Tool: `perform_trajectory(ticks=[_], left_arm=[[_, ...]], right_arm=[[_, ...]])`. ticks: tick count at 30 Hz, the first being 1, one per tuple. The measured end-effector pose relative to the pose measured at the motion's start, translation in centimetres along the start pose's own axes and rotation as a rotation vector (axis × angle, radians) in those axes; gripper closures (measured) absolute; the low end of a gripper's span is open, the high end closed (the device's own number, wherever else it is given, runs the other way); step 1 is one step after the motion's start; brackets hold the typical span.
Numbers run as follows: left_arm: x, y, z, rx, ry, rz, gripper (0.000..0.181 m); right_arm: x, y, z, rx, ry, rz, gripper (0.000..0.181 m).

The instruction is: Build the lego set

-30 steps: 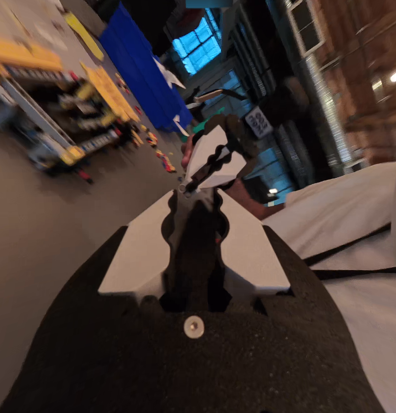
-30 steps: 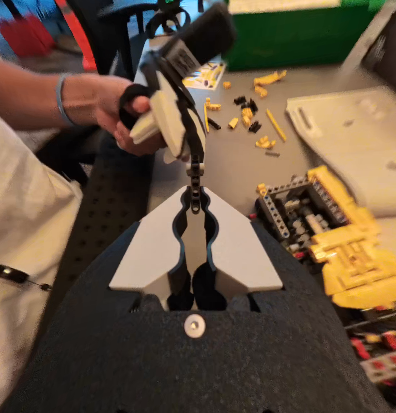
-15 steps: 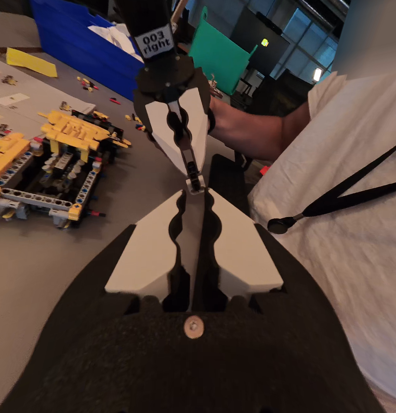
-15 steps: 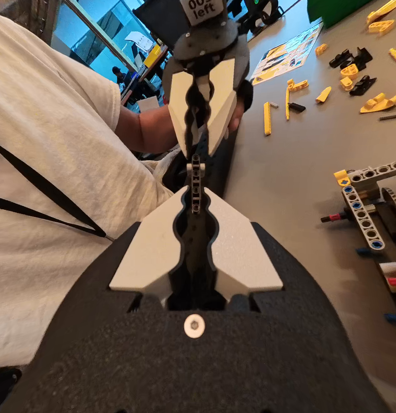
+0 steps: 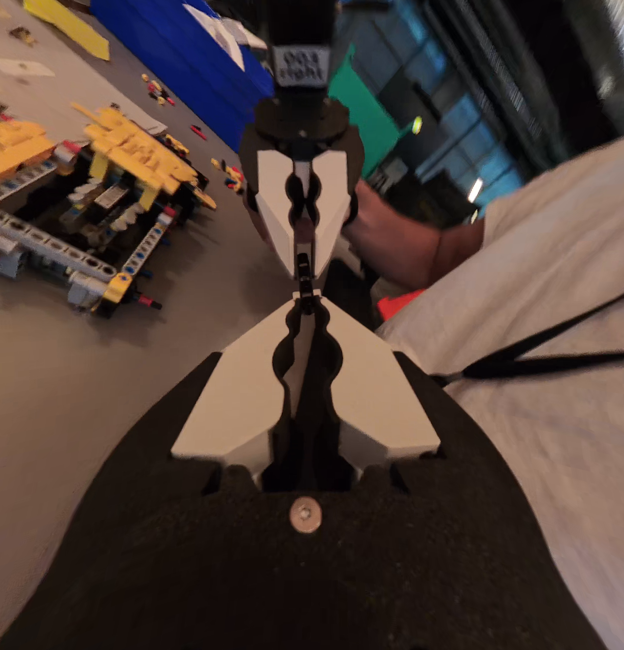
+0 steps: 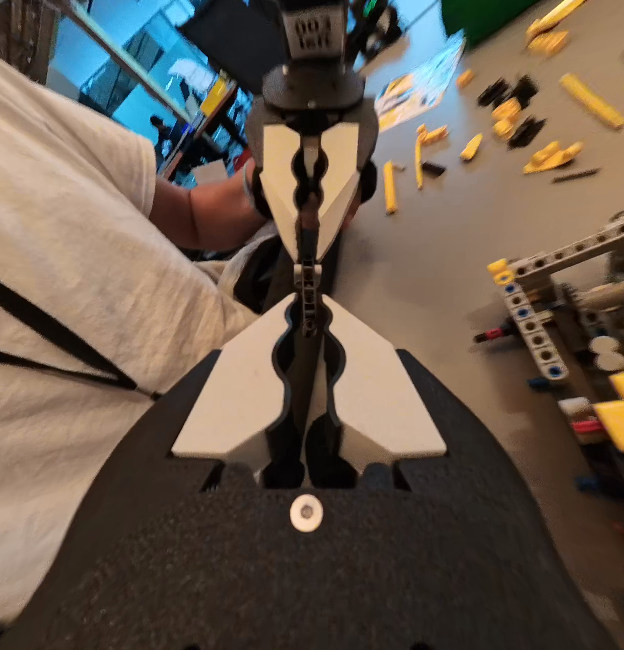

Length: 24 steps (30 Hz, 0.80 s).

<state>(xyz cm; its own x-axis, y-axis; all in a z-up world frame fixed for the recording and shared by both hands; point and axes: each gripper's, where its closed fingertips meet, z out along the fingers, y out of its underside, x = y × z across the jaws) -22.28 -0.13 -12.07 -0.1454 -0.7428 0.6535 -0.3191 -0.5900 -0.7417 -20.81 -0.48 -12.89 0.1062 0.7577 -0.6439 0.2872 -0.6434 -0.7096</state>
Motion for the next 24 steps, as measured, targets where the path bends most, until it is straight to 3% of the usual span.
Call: perform_trajectory(ticks=[2, 4, 6, 9, 13, 19, 24], left_arm=[[-1.3, -1.2, -0.6, 0.104, 0.026, -0.168, 0.175], [-3.2, -2.6, -1.4, 0.221, 0.036, -0.315, 0.175], [-5.6, -3.9, -2.8, 0.354, 0.036, -0.461, 0.175], [-8.8, -5.5, -5.1, 0.512, -0.015, -0.578, 0.175], [-12.2, -7.9, -7.8, 0.663, -0.058, -0.66, 0.175], [-15.8, -10.2, -8.7, 0.671, -0.097, -0.671, 0.175], [-17.0, -10.3, -8.9, 0.681, -0.105, -0.695, 0.175]], right_arm=[[1.3, -1.2, -0.4, 0.066, 0.062, -0.051, 0.155], [4.0, -2.1, -1.2, 0.091, 0.23, -0.153, 0.139], [6.0, -3.0, -2.1, 0.099, 0.386, -0.271, 0.137], [7.2, -5.3, -3.3, 0.225, 0.558, -0.373, 0.134], [7.4, -6.9, -4.3, 0.421, 0.67, -0.401, 0.137], [7.7, -6.3, -5.5, 0.437, 0.788, -0.46, 0.147], [8.4, -6.1, -6.7, 0.421, 0.859, -0.474, 0.145]])
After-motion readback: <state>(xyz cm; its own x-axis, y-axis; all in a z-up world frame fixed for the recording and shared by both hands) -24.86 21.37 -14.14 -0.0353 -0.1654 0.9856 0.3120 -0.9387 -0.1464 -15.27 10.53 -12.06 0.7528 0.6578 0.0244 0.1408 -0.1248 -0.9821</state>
